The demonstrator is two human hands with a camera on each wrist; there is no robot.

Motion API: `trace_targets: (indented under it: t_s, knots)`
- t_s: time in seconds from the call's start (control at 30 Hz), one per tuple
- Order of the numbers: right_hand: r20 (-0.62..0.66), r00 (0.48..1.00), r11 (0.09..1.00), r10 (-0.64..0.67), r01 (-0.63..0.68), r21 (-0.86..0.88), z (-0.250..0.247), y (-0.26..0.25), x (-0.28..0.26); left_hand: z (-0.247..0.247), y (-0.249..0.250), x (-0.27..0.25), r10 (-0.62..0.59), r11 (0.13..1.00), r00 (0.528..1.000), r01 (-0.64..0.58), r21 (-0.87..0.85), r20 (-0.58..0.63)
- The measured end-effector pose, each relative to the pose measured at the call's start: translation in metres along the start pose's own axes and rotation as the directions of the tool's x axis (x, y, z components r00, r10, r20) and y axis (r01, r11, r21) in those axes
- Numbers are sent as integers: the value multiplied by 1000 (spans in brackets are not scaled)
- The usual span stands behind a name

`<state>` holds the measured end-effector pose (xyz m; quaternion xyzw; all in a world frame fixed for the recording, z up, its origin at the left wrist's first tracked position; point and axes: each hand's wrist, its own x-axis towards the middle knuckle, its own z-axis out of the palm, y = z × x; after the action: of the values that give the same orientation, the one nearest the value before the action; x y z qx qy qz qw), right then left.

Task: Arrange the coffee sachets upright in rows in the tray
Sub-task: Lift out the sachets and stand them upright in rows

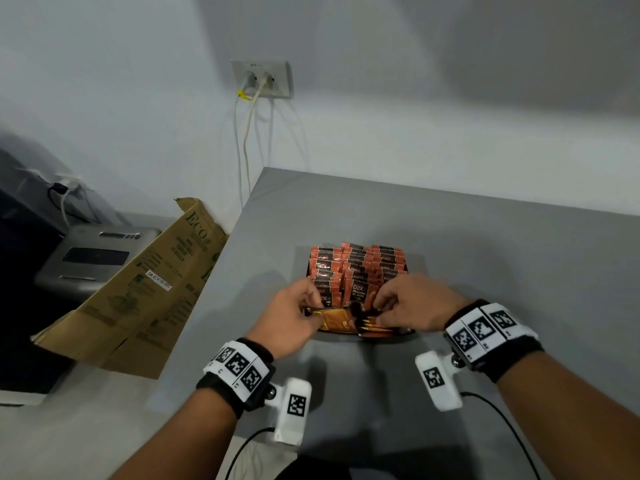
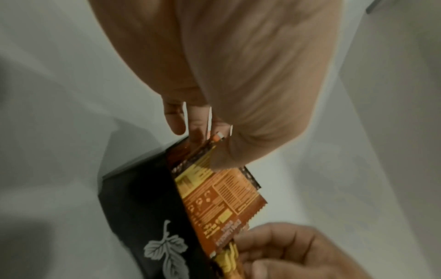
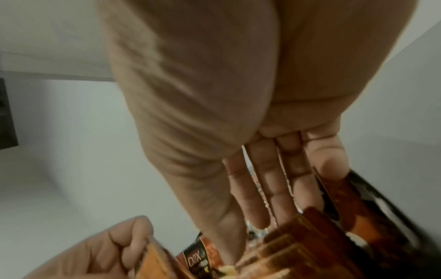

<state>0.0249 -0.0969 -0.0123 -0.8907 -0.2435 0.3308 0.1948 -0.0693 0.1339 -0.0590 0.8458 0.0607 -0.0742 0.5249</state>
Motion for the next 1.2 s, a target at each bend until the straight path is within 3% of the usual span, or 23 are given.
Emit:
trace_targets:
  t_s: [0.27, 0.47, 0.57, 0.73, 0.83, 0.97, 1.1, 1.2]
  knots:
    - [-66, 997, 997, -34, 29, -75, 11, 9, 4, -4, 5, 7, -57, 975, 992, 31, -221, -111]
    - [-105, 993, 991, -61, 48, -124, 19, 11, 6, 0, 10, 6, -128, 909, 985, 71, -411, -113]
    - [-159, 984, 987, -83, 58, -151, 22, 10, 3, 6, 11, 5, -169, 832, 984, 110, -543, -59]
    - [-282, 954, 994, -101, 84, -70, 15, 9, -13, 11, 23, 3, -224, 630, 974, 162, -759, 22]
    - [-409, 908, 988, -91, 133, 75, 6, 5, -21, 14, 33, 2, -226, 573, 969, 215, -791, 100]
    - [-548, 836, 899, -26, 259, 352, -3, -10, -25, 18, 40, 15, -239, 475, 963, 225, -851, 121]
    - [-708, 705, 884, -31, 350, 310, -4, -31, -25, 25, 63, 27, -255, 345, 961, 191, -919, 104]
    - [-694, 713, 884, -104, 386, 263, 3, -47, -23, 31, 79, 32, -231, 280, 969, 153, -948, 88]
